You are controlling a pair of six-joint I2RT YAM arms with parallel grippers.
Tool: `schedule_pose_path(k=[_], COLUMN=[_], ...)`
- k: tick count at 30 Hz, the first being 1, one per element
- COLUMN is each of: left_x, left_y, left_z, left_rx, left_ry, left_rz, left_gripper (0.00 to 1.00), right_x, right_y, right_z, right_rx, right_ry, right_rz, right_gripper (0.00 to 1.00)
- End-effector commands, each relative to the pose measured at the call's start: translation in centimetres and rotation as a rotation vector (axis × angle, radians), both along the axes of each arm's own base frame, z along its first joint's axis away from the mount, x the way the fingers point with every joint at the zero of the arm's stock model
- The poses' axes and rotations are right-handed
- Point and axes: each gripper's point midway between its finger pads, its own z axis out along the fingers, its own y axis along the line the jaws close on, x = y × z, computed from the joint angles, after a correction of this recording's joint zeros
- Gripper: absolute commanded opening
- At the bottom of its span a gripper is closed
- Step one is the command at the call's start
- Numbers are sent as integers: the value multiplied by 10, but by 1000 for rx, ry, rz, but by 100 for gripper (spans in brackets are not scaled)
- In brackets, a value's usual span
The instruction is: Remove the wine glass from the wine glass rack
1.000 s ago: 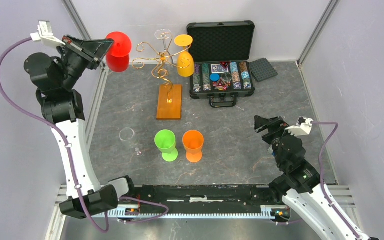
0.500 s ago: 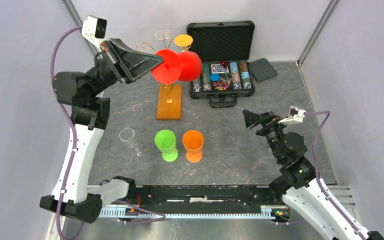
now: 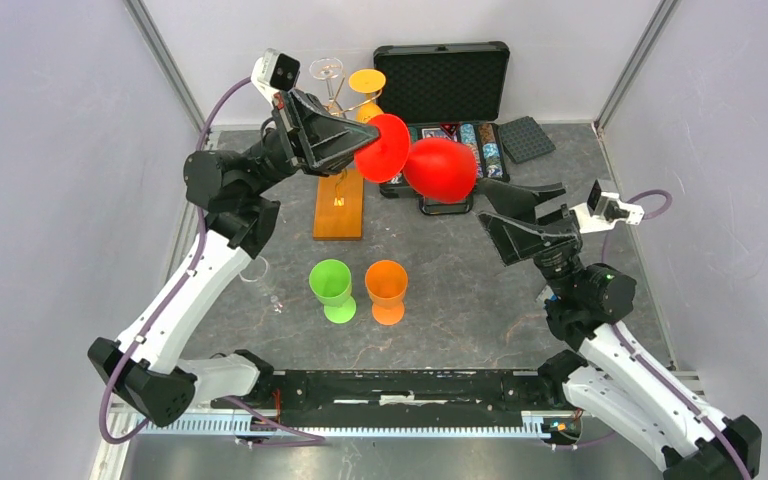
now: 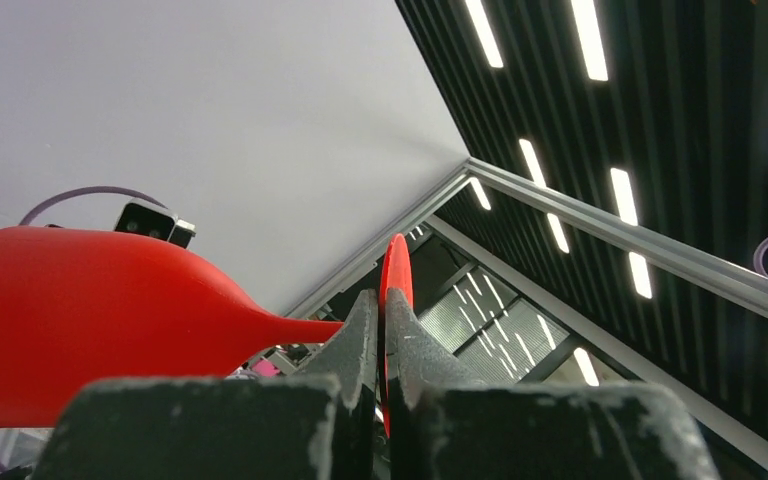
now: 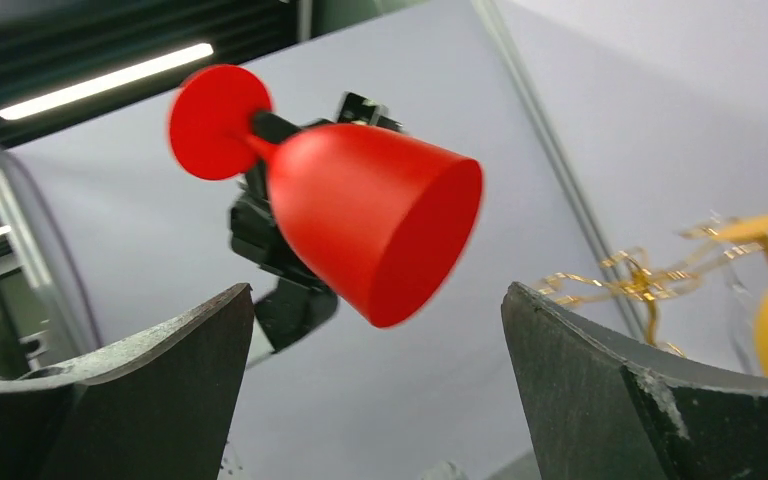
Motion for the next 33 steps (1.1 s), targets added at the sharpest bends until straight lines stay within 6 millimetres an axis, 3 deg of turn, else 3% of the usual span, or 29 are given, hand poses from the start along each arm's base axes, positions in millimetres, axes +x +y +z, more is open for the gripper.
schedule_pose_path(k=[1, 6, 9, 17, 27, 30, 33], left_x=[-27, -33, -31, -32, -34, -32, -34], left_y=[11, -1, -3, -4, -10, -12, -13], left_z=[28, 23, 19, 19, 14, 13, 14], left_rx=[-113, -113, -123, -126, -107, -104, -102], left_ry=[-43, -26, -2, -6, -12, -7, -15], left_rz=[-44, -103, -117, -118, -154, -171, -188], left_gripper=[2, 2, 2, 2, 2, 2, 2], right_x=[-61, -54, -63, -85, -89, -88, -88], right_y=[-12, -7, -4, -9, 11, 15, 15], right_z=[63, 74, 78, 82, 81, 80, 80], right_rx=[125, 150, 165, 205, 112, 105, 108], right_ry=[-284, -251, -284, -352, -346, -340, -338], right_rz=[145, 195, 262, 352, 476, 501, 511], right_gripper=[98, 96, 88, 46, 47, 36, 16])
